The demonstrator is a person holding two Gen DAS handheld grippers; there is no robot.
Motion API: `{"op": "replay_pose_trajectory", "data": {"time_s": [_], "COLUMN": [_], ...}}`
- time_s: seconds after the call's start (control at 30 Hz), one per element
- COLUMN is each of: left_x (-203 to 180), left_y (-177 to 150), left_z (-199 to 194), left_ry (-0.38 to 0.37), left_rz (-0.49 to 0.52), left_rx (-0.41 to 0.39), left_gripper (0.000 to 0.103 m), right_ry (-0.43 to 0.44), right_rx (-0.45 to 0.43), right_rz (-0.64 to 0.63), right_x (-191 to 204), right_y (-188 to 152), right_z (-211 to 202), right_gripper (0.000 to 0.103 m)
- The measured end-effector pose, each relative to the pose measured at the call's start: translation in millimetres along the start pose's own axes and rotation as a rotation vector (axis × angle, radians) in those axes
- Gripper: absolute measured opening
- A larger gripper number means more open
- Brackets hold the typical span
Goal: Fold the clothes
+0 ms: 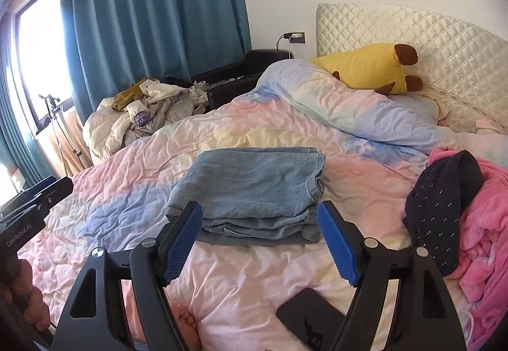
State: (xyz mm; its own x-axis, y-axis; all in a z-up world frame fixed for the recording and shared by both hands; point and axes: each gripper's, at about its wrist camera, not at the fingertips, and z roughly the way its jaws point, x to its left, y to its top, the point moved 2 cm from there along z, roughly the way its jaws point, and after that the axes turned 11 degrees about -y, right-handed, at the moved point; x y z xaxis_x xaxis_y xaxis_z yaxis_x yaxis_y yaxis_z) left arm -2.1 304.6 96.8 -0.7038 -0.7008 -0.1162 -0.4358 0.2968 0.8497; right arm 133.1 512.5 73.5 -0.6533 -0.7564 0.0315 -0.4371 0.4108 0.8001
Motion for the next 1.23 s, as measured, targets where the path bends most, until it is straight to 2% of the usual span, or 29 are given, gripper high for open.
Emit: {"op": "replay_pose_trajectory", "data": {"time_s": [0.13,0.27,0.6,0.83,1.23], "left_x": [6.0,11.5,44.4,59.9,64.3], "left_y": [-10.7,-26.0,-60.7,-76.9,-77.9], "left_z": [-20.8,-38.7,-70.9,-82.5,-84.6], "left_ry": [-0.026,0.000,0.010,0.020,0.013], "left_rz": [0.005,0.046,-0.009,-0.029,-0.038], "left_rx": [0.000,0.009,0.001,-0.003,-0.012], "left_gripper": [0.054,0.054,0.054,0.054,0.054], "right_ry": [-0.009,-0.002,-0.052,-0.069,-0.084], "right_rx": [-0.015,-0.013,-0.098,-0.078,-0.050], "right_rz": [0.009,0.010,-0.054,-0.011,-0.012], "right_x": [8.5,21.9,57.0,64.4,75.2], "right_y": [-10.1,-21.4,-45.6,-57.2,-71.9], "right_z": [-25.5,-45.7,-89.7,-88.5,-82.2], "right_gripper": [0.076,0.076,0.076,0.076,0.076]}}
